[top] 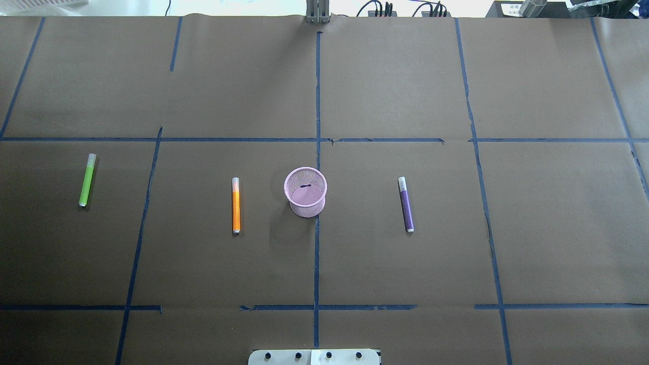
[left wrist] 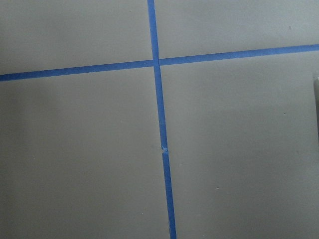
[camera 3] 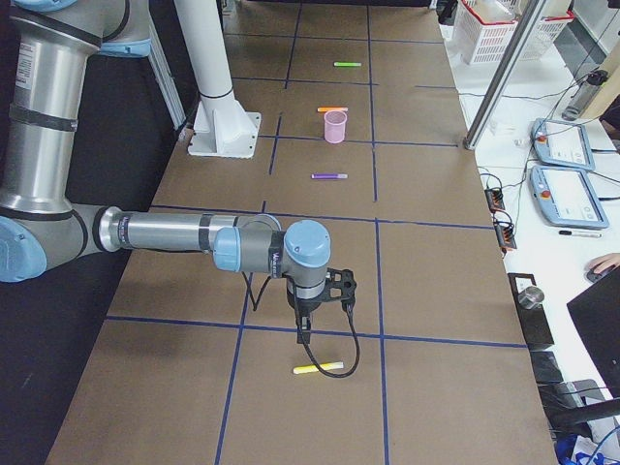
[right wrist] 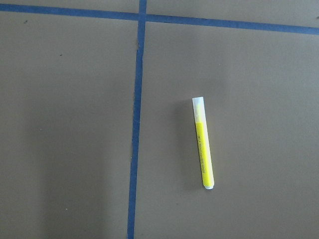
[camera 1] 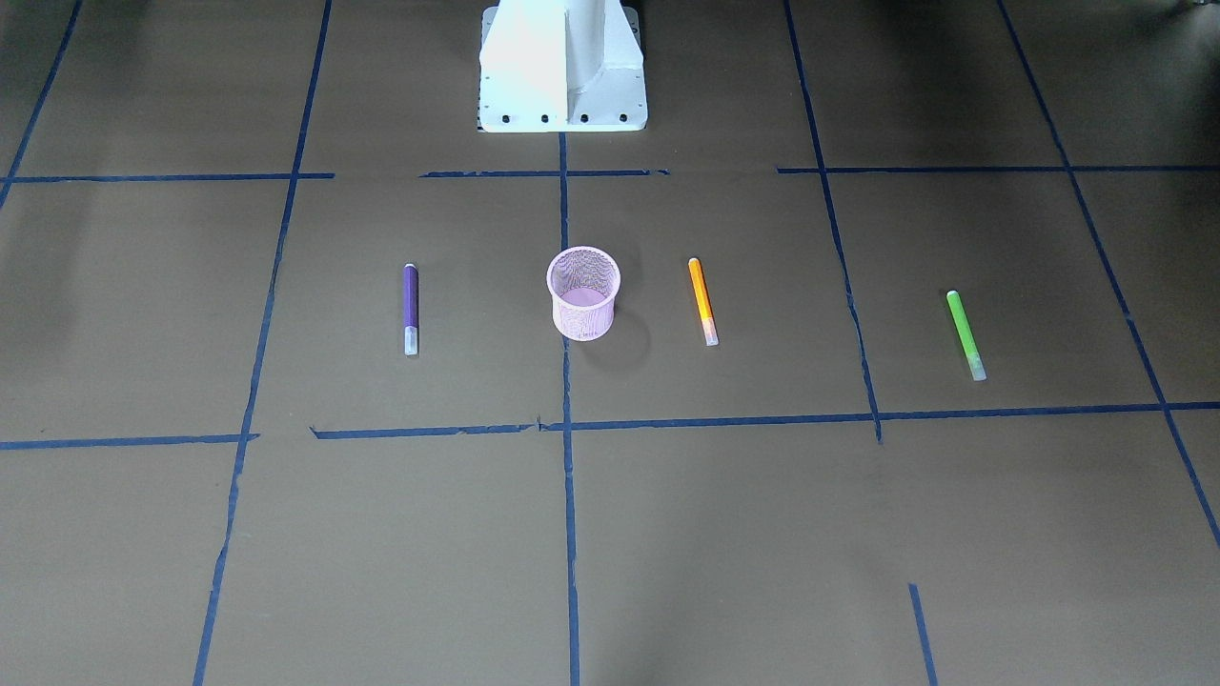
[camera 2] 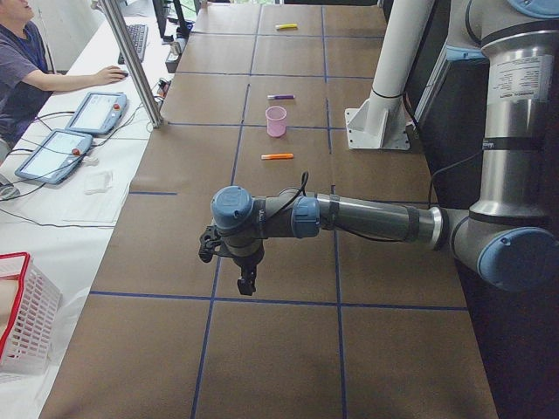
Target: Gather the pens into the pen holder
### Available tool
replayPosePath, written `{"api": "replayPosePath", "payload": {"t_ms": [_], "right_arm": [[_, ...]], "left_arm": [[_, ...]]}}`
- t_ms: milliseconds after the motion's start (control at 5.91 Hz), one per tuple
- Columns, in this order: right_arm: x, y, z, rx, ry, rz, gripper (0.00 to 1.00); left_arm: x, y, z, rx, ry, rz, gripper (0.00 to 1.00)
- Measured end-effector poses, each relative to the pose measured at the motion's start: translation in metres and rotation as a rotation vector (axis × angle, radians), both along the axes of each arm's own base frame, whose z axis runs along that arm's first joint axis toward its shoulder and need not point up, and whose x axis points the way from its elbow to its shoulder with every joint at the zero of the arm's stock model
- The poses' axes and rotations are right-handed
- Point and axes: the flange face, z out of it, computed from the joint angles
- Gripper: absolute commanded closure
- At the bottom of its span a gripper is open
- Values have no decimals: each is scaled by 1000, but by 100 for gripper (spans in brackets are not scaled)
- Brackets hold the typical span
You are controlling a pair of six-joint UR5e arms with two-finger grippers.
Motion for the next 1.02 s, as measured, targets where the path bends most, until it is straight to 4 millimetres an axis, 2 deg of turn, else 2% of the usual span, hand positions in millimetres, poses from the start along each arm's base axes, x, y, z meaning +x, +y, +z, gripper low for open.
{"api": "replayPosePath", "payload": {"t_ms": [169, 508, 847, 1016], "right_arm": [[0, 0, -3, 5, -4, 0, 0], [-3, -10, -25, 46, -40, 5, 0], [-6, -27, -44, 88, -75, 1, 0], [-13, -32, -50, 119, -83, -14, 0]], "left_arm": [[0, 0, -3, 6, 1, 1, 0], [3, -4, -17, 38, -1, 4, 0], [5, -36, -48, 130, -2, 1, 0], [16, -45, -60, 173, 3, 19, 0]]}}
